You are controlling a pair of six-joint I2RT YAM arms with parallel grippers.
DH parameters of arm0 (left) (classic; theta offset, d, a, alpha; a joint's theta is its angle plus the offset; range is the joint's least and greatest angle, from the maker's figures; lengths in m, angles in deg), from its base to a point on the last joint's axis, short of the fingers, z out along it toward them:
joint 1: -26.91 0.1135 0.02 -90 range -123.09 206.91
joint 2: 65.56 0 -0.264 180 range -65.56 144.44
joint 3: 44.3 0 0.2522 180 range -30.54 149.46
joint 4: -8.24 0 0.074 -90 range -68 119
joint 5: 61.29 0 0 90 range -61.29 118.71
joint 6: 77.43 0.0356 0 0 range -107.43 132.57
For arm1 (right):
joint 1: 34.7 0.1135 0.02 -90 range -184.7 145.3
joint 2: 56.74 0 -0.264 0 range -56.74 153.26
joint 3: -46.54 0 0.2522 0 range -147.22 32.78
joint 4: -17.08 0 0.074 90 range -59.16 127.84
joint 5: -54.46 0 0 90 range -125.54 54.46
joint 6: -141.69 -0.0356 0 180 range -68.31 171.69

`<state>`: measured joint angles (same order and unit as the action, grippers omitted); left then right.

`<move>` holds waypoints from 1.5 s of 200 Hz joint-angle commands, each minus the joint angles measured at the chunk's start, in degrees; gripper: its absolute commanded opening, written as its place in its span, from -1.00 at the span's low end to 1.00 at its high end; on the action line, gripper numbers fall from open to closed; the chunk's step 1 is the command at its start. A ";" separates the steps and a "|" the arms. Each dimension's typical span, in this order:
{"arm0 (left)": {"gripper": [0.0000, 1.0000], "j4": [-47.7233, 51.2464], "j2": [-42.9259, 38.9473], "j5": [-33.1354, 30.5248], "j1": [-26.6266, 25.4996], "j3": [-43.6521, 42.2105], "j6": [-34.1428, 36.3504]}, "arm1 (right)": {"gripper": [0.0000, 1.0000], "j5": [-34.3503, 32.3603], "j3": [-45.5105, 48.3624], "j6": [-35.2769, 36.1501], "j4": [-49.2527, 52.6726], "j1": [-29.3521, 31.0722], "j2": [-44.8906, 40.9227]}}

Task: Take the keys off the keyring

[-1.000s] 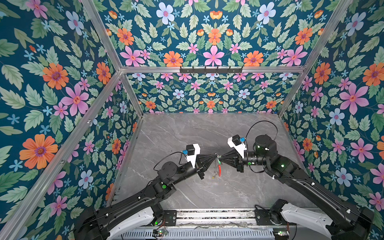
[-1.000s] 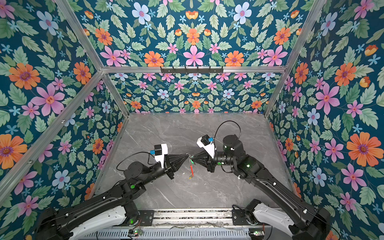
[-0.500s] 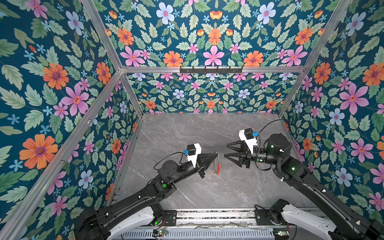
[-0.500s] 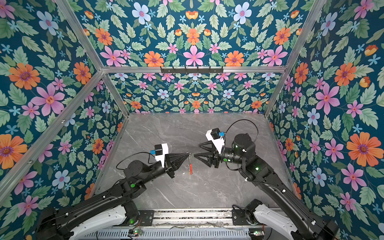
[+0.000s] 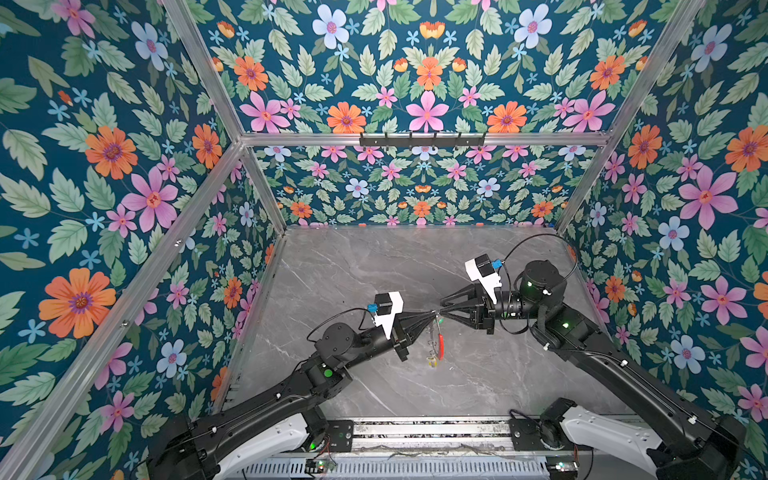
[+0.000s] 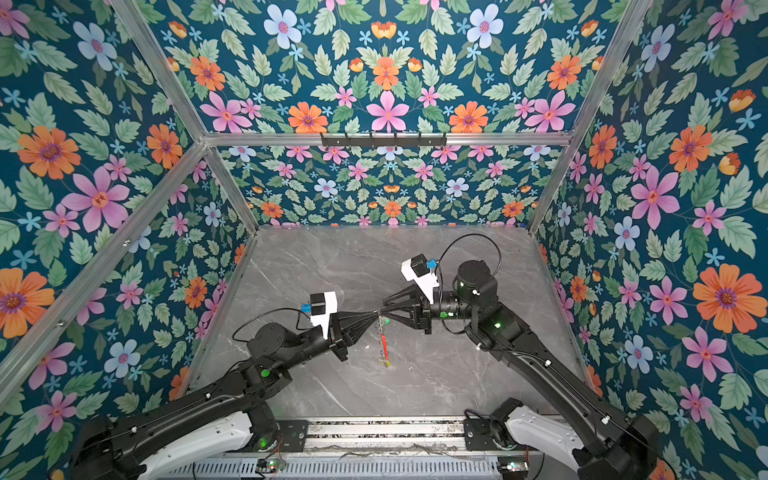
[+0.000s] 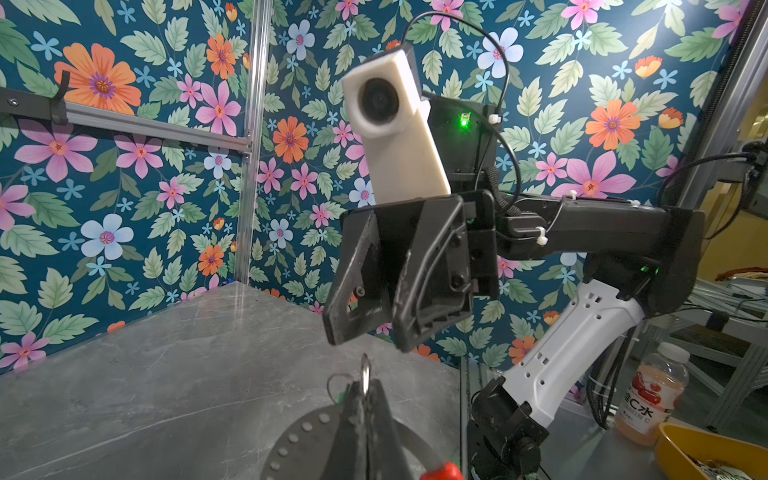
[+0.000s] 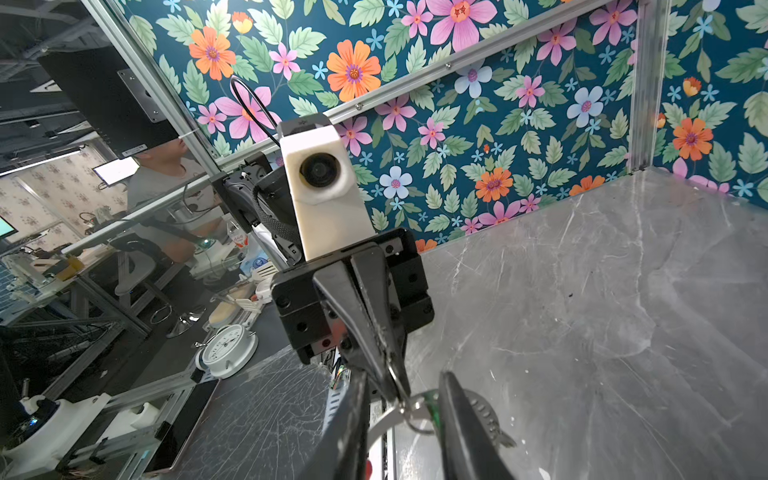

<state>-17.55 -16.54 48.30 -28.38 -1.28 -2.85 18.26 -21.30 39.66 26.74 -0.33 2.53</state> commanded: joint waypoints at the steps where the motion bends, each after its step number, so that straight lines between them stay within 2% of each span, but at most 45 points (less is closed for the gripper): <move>1: -1.00 -2.98 -0.43 -0.06 0.07 -0.25 -0.58 | -0.40 1.66 0.38 -1.82 -3.00 0.00 0.58; 85: -1.00 -3.16 -0.02 -1.53 0.05 -0.43 -0.79 | -0.50 3.46 1.50 -3.16 -4.95 0.04 1.37; 209: -1.00 -3.60 0.56 -2.07 0.09 -0.25 -1.34 | -1.00 2.72 1.39 -2.10 -3.16 0.10 1.55; 279: -1.00 -0.77 0.30 -2.56 0.03 0.77 -2.16 | -1.00 1.19 0.60 -0.72 0.36 0.08 1.21; 300: -0.40 1.97 -0.50 -3.00 0.02 1.28 -2.72 | -1.00 -0.11 -0.33 0.89 3.50 0.08 1.18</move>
<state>-17.20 -16.11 46.44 -28.40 -0.97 -5.06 19.68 -20.58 38.45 27.33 -0.29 3.92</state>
